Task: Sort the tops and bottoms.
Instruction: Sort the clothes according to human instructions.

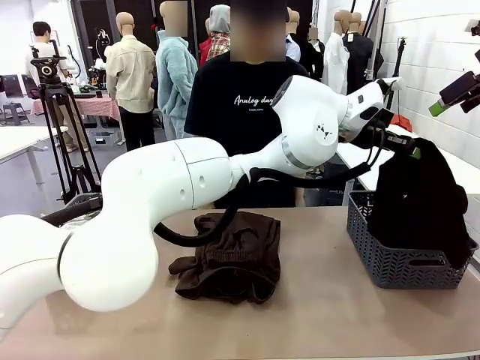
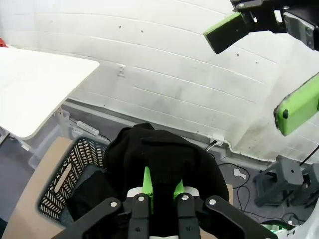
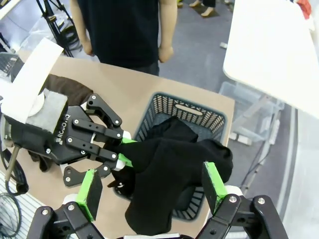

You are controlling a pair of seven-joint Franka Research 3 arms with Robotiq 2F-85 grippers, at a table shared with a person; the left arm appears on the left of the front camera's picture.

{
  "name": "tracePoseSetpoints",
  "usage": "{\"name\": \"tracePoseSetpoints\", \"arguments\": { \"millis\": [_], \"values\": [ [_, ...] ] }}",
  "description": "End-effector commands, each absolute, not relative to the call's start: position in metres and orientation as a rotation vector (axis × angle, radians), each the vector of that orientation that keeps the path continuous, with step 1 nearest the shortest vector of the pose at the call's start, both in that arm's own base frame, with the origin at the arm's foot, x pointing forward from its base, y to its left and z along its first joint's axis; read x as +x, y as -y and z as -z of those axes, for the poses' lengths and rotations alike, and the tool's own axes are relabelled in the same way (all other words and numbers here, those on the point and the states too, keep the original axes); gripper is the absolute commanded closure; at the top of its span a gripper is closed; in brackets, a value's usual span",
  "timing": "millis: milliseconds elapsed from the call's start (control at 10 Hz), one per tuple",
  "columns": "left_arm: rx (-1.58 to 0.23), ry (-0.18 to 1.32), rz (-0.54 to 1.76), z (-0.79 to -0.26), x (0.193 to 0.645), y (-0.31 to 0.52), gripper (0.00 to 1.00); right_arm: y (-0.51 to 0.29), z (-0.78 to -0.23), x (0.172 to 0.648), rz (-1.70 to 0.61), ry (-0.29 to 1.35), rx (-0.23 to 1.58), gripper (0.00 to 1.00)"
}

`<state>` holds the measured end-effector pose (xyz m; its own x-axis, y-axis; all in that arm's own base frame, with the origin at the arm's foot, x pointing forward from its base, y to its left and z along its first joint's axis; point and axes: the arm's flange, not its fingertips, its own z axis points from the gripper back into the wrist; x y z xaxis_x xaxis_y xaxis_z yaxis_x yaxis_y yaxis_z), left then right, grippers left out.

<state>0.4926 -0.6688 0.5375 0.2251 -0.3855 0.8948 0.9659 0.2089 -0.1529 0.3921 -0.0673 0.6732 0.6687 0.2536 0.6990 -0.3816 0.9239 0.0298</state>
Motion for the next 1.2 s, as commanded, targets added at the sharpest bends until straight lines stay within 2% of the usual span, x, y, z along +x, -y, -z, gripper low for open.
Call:
{"name": "tracePoseSetpoints", "arguments": {
  "millis": [0,200,500,900,1100],
  "values": [
    [-0.726,0.836,1.149,-0.529,0.500,0.676,1.00,0.068,-0.673,0.394,-0.366,0.762,0.180,0.00],
    [-0.634,0.870,1.185,-0.502,0.536,0.701,1.00,0.068,-0.673,0.394,-0.366,0.762,0.180,0.00],
    [-0.641,0.930,1.209,-0.471,0.567,0.734,1.00,0.068,-0.673,0.394,-0.366,0.762,0.180,0.00],
    [-0.573,0.742,1.310,-0.428,0.575,0.754,1.00,0.068,-0.673,0.394,-0.366,0.762,0.180,0.00],
    [-0.529,0.718,1.303,-0.415,0.583,0.757,0.65,0.068,-0.673,0.394,-0.366,0.762,0.180,0.00]
  ]
}}
